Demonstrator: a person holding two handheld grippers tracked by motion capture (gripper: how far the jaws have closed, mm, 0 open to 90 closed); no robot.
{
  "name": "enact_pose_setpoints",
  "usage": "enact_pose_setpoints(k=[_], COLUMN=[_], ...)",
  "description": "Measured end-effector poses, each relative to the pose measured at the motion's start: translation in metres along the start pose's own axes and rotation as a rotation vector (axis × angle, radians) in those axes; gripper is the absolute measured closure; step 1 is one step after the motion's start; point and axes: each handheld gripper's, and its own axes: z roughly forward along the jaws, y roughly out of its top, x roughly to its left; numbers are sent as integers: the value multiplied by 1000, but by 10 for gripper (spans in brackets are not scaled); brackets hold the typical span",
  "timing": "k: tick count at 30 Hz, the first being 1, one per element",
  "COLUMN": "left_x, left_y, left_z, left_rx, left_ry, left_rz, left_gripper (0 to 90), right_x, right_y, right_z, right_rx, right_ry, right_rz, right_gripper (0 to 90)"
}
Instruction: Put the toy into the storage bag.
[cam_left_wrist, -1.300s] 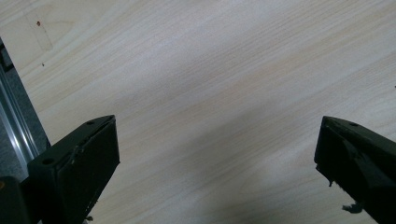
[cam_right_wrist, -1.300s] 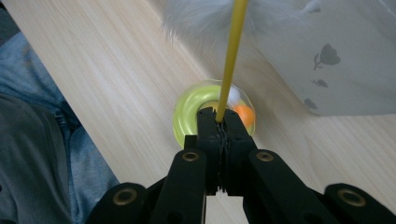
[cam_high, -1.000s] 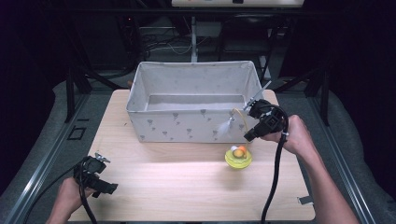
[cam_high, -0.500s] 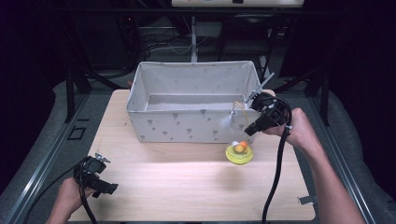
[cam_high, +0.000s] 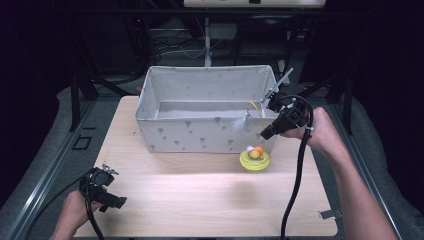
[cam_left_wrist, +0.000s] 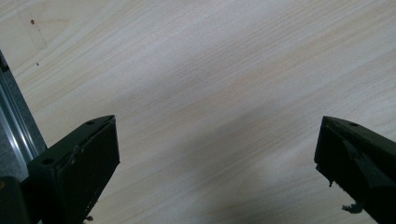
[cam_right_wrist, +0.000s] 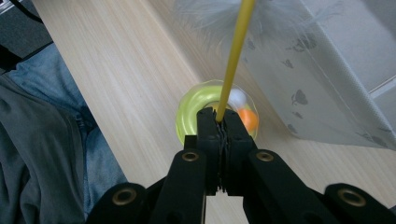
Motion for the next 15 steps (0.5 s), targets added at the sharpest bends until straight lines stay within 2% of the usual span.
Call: enact_pose_setpoints(k=[10,15], left_x=[-1,-1], left_y=[0,-1], left_z=[-1,-1], left_rx=[3,1], left_ry=[0,2], left_rz=[8,7], left_gripper=[2,2], right_x=[4,8], right_y=[6,11], right_z=[-11,-24], right_rx=[-14,-35], right_ry=[-1,4], right_rz=[-22,-45], right_gripper=[886,886])
